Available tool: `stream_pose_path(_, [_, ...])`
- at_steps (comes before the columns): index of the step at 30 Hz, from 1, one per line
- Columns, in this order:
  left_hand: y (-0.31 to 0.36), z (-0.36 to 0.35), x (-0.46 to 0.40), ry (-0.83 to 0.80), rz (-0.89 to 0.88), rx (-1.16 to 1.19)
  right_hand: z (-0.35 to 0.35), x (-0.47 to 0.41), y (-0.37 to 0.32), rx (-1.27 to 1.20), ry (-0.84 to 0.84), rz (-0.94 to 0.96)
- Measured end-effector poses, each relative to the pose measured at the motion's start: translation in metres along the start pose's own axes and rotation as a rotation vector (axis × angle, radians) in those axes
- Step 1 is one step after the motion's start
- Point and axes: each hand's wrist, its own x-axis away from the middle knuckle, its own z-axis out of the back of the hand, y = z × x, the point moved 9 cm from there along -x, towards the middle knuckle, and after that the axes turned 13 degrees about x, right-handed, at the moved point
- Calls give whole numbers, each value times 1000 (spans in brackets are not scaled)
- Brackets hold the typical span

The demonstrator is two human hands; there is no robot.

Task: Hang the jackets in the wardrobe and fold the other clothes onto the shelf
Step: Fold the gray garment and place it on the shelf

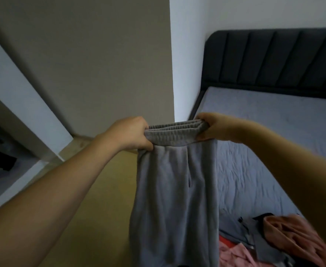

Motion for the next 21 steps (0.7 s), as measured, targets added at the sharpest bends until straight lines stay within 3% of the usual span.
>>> stream_pose_path(6, [-5,-37,-45,8,-35,526,3,-7,60,-519,246,-143])
stream_pose_path(10, [22,-38,-52,56,-161,622,15,-5,73,-438,386,-168])
stream_pose_path(12, [33,-44,-50,49,-209,561,15,-2,78,-386,399,-158])
stream_pose_path(16, [41,-98,-46,-30,-148,159,-20,2,99,-228,278,-149])
stream_pose_path(21, [36,-254,-19,-323,-94,302,-143,5,170,-24,-9,-242])
